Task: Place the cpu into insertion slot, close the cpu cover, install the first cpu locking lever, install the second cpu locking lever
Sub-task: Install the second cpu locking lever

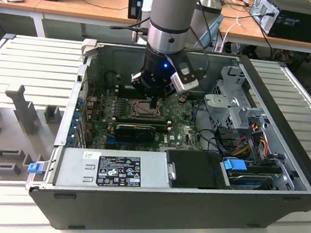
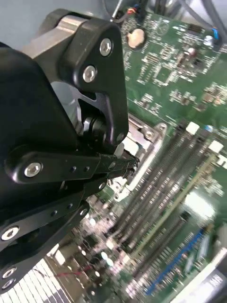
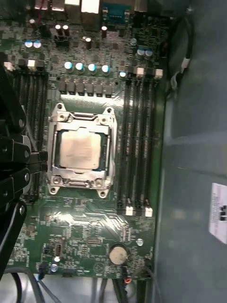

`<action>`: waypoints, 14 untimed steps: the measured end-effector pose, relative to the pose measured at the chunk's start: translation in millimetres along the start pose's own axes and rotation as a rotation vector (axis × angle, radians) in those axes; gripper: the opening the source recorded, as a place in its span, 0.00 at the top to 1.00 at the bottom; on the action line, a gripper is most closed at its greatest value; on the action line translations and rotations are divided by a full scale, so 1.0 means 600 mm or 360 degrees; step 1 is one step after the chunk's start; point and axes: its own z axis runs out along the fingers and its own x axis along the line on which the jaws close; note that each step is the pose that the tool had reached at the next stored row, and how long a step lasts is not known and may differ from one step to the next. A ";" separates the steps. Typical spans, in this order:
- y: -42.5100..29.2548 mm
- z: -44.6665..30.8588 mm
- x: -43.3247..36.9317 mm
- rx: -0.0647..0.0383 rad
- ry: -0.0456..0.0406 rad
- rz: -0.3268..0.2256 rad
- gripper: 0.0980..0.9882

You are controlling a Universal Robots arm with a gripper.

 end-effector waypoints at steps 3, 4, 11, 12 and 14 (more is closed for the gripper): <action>-0.008 0.003 0.001 -0.0019 0.0000 0.0000 0.99; -0.009 0.004 0.001 -0.0036 -0.0001 0.0000 0.99; -0.022 0.010 0.002 -0.0076 -0.0004 0.0000 0.99; -0.024 0.011 0.007 -0.0076 -0.0004 -0.0001 0.99; -0.027 0.013 0.008 -0.0078 -0.0004 -0.0001 0.99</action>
